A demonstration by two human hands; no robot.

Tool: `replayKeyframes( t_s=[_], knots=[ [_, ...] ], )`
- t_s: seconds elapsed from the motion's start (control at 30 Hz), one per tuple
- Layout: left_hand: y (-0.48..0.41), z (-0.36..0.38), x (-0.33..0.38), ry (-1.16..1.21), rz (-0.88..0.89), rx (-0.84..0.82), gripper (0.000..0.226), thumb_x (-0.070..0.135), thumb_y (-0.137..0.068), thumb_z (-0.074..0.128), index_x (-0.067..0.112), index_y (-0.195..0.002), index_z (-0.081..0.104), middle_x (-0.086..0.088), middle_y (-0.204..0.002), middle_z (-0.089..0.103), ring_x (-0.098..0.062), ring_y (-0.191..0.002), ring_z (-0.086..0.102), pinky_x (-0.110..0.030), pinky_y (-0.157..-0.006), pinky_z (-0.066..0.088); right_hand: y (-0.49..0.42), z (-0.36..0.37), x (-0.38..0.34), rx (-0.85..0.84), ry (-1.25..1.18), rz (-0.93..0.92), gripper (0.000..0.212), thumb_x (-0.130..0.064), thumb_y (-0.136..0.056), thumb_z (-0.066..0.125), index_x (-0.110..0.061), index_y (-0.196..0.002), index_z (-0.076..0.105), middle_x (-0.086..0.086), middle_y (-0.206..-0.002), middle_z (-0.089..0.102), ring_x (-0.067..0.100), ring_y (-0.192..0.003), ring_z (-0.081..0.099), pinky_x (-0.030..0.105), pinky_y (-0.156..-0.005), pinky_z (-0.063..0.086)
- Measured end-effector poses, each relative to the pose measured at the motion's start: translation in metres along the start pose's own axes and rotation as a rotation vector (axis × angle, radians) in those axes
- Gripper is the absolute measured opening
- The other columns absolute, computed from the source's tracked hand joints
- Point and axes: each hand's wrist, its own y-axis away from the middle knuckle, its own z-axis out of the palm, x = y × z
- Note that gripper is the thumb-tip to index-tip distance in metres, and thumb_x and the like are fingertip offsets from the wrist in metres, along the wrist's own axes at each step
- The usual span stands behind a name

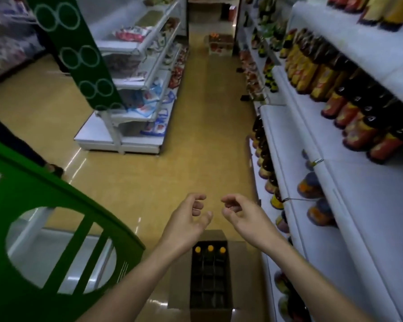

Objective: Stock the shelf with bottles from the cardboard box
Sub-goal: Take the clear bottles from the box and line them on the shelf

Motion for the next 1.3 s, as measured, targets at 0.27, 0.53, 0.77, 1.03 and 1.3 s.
replayKeyframes(
  t_s=[0.27,0.53,0.77,1.03,1.3],
  knots=[
    [-0.006,0.075,-0.098,0.028,-0.158,0.022,0.041,0.029,-0.096,0.067,0.03,-0.135,0.052,0.013,-0.114,0.058,0.002,-0.104,0.059,-0.017,-0.084,0.051,-0.019,0.078,0.105,-0.138,-0.073,0.066,0.022,-0.028,-0.101,0.062,-0.03,-0.123,0.061,-0.01,-0.116,0.065,0.0,-0.103,0.061,0.023,-0.09,0.052],
    [-0.03,0.164,-0.237,0.045,-0.237,0.048,0.041,0.032,-0.098,0.064,0.034,-0.136,0.048,0.017,-0.116,0.058,0.001,-0.11,0.056,-0.022,-0.09,0.053,-0.047,0.174,0.232,-0.162,-0.135,0.094,0.022,-0.023,-0.101,0.062,-0.027,-0.123,0.061,-0.008,-0.114,0.063,0.005,-0.106,0.061,0.017,-0.084,0.05],
    [-0.077,0.241,-0.394,0.04,-0.278,0.024,0.042,0.03,-0.098,0.064,0.035,-0.137,0.048,0.018,-0.117,0.055,0.0,-0.111,0.055,-0.016,-0.081,0.048,-0.091,0.291,0.36,-0.142,-0.065,0.088,0.025,-0.028,-0.101,0.062,-0.032,-0.126,0.061,-0.013,-0.116,0.062,-0.003,-0.102,0.058,0.014,-0.081,0.048],
    [-0.143,0.279,-0.504,0.024,-0.243,0.082,0.043,0.023,-0.096,0.067,0.03,-0.135,0.049,0.005,-0.12,0.057,-0.01,-0.108,0.057,-0.024,-0.086,0.048,-0.146,0.362,0.436,-0.171,0.065,0.01,0.032,-0.032,-0.102,0.059,-0.029,-0.135,0.059,-0.01,-0.126,0.063,0.006,-0.109,0.06,0.027,-0.091,0.053],
    [-0.176,0.267,-0.543,-0.079,-0.216,-0.082,0.046,0.015,-0.098,0.064,0.022,-0.139,0.045,0.01,-0.104,0.059,-0.004,-0.09,0.058,-0.012,-0.069,0.046,-0.199,0.412,0.461,-0.337,0.27,-0.129,0.046,-0.029,-0.099,0.063,-0.029,-0.144,0.052,-0.002,-0.138,0.061,0.02,-0.125,0.058,0.039,-0.102,0.051]
  ],
)
